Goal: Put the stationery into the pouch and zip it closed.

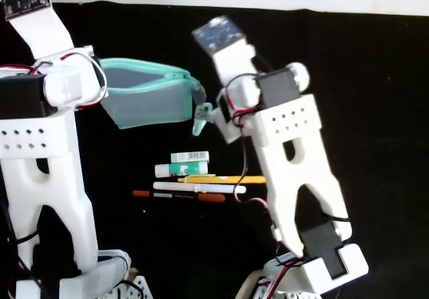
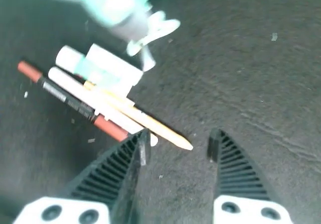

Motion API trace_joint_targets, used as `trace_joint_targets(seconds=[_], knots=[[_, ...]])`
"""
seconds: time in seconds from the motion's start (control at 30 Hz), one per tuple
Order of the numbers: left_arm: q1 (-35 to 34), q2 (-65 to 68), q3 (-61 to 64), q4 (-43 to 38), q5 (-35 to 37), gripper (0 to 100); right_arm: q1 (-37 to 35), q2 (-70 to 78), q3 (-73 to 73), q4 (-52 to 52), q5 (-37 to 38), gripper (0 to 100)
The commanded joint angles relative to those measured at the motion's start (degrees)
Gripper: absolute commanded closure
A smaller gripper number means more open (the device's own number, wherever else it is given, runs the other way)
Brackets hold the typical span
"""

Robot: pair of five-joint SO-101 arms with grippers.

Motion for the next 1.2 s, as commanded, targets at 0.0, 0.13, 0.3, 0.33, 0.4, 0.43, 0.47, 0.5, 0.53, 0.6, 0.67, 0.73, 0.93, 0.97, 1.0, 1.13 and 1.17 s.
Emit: trace_joint_targets(seconds=[0.0, 0.13, 0.3, 0.33, 0.4, 0.43, 0.47, 0.5, 0.53, 0.6, 0.67, 0.73, 0.93, 0.97, 1.0, 1.13, 1.17], knots=[[-0.13, 0.92, 2.15, -0.70, 0.09, 99, -0.75, -0.92, 2.95, 0.75, 1.23, 87.5], [-0.13, 0.92, 3.91, -0.88, 0.09, 99, -0.13, -7.96, 12.26, 0.75, 4.84, 88.1], [-0.13, 0.92, 6.64, -2.81, 0.09, 99, -3.21, -21.67, 24.31, 0.57, 8.35, 87.9], [-0.13, 0.92, 6.90, -2.90, 0.09, 99, -4.35, -23.60, 26.24, 0.48, 8.97, 87.9], [-0.13, 0.92, 7.08, -2.81, 0.09, 99, -7.34, -26.86, 30.20, -0.84, 10.46, 87.9], [-0.13, 0.84, 7.08, -2.81, 0.09, 99, -8.48, -27.82, 32.40, -1.98, 10.99, 87.9], [-0.13, 0.84, 7.08, -2.73, 0.09, 99, -9.45, -28.44, 34.51, -3.38, 11.16, 87.9], [-0.13, 0.84, 7.08, -2.64, 0.09, 99, -10.42, -28.53, 36.53, -4.97, 11.16, 87.9], [-0.13, 0.84, 7.08, -2.55, 0.00, 99, -11.38, -28.35, 38.37, -6.37, 11.16, 87.9], [-0.13, 0.84, 7.08, -2.46, -0.09, 99, -13.32, -27.56, 41.45, -9.10, 12.13, 87.9], [-0.13, 0.84, 7.08, -2.46, -0.18, 99, -15.60, -26.42, 44.18, -10.77, 16.18, 87.9], [-0.13, 0.84, 7.08, -2.46, -0.18, 99, -17.45, -25.45, 46.02, -13.14, 18.29, 88.2], [-0.13, 0.84, 7.08, -2.46, -0.18, 99, -18.59, -24.13, 51.47, -25.01, 18.64, 87.9], [-0.13, 0.84, 7.08, -2.46, -0.18, 99, -18.51, -24.04, 52.44, -27.03, 18.81, 87.9], [-0.13, 0.84, 7.08, -2.46, -0.18, 99, -18.51, -23.69, 53.05, -28.53, 19.52, 87.8], [0.04, 0.66, 7.08, -2.37, -0.26, 99, -18.86, -23.60, 56.66, -35.38, 24.18, 87.8], [0.04, 0.57, 7.08, -2.37, -0.26, 99, -18.86, -23.60, 57.54, -37.23, 24.44, 87.8]])
